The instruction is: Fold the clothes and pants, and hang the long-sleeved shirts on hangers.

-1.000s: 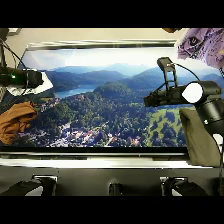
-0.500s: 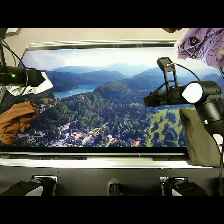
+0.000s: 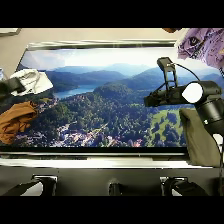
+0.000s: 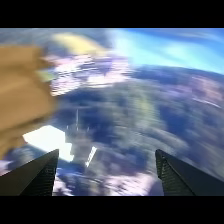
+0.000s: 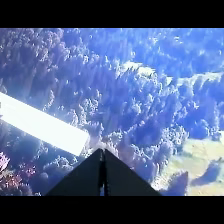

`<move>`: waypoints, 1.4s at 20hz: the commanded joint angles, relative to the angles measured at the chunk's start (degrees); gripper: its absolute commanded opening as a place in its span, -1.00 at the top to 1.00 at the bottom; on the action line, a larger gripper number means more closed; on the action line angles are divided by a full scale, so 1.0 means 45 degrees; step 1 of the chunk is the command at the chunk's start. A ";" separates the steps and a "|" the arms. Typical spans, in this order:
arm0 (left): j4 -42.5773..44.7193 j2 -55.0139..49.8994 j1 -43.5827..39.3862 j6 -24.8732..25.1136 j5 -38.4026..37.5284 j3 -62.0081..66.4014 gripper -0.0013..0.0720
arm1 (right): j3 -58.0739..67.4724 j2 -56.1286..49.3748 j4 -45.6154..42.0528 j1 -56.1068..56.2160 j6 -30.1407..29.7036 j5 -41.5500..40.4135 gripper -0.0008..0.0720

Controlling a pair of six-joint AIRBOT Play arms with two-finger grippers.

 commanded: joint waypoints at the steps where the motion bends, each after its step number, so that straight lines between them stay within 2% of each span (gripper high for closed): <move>1: -0.0015 -0.0092 0.2516 -0.0228 0.2501 -0.2152 -1.00 | 0.0010 0.0010 0.0010 0.0010 0.0005 0.0000 0.90; 6: -0.0826 -0.1200 0.4260 -0.0223 0.5678 -0.4046 -1.00 | 0.0010 0.0005 0.0010 0.0010 0.0005 0.0000 0.90; 12: -0.0831 -0.3453 0.4507 -0.0262 0.6615 -0.4090 -1.00 | 0.0010 0.0005 0.0005 0.0010 0.0010 0.0010 0.90; 13: -0.0923 -0.3667 0.4454 -0.0262 0.6513 -0.4095 -0.94 | 0.0010 0.0005 0.0005 0.0010 0.0010 0.0010 0.90; 14: -0.1175 -0.3793 0.4415 -0.0228 0.6300 -0.4090 -0.09 | 0.0010 0.0010 0.0005 0.0010 0.0010 0.0005 0.90; 15: -0.1520 -0.3789 0.4347 -0.0126 0.5984 -0.4090 0.87 | 0.0010 0.0005 0.0005 0.0010 0.0005 0.0000 0.89; 16: -0.1914 -0.3721 0.4197 -0.0024 0.5537 -0.4085 0.92 | 0.0010 0.0010 -0.0005 0.0010 0.0010 -0.0005 0.73; 17: -0.2249 -0.3614 0.3978 0.0272 0.4920 -0.4090 0.92 | 0.0010 0.0005 -0.0010 0.0005 0.0010 -0.0005 0.43; 18: -0.2482 -0.3415 0.3599 0.0447 0.4245 -0.4090 0.93 | 0.0010 0.0010 -0.0005 0.0010 0.0010 0.0000 0.27; 21: -0.3317 -0.2108 0.1569 0.0447 0.3351 -0.4090 0.93 | 0.0010 0.0010 0.0005 0.0010 0.0015 0.0160 0.30; 25: -0.6008 -0.0024 -0.3007 0.0398 0.3716 -0.4090 0.93 | 0.0010 0.0039 -0.0340 0.0010 0.0015 0.0384 0.30; 28: -0.6465 0.0228 -0.6999 -0.0952 0.4682 -0.4090 0.93 | 0.0010 0.0117 -0.1054 0.0010 0.0015 0.0447 0.30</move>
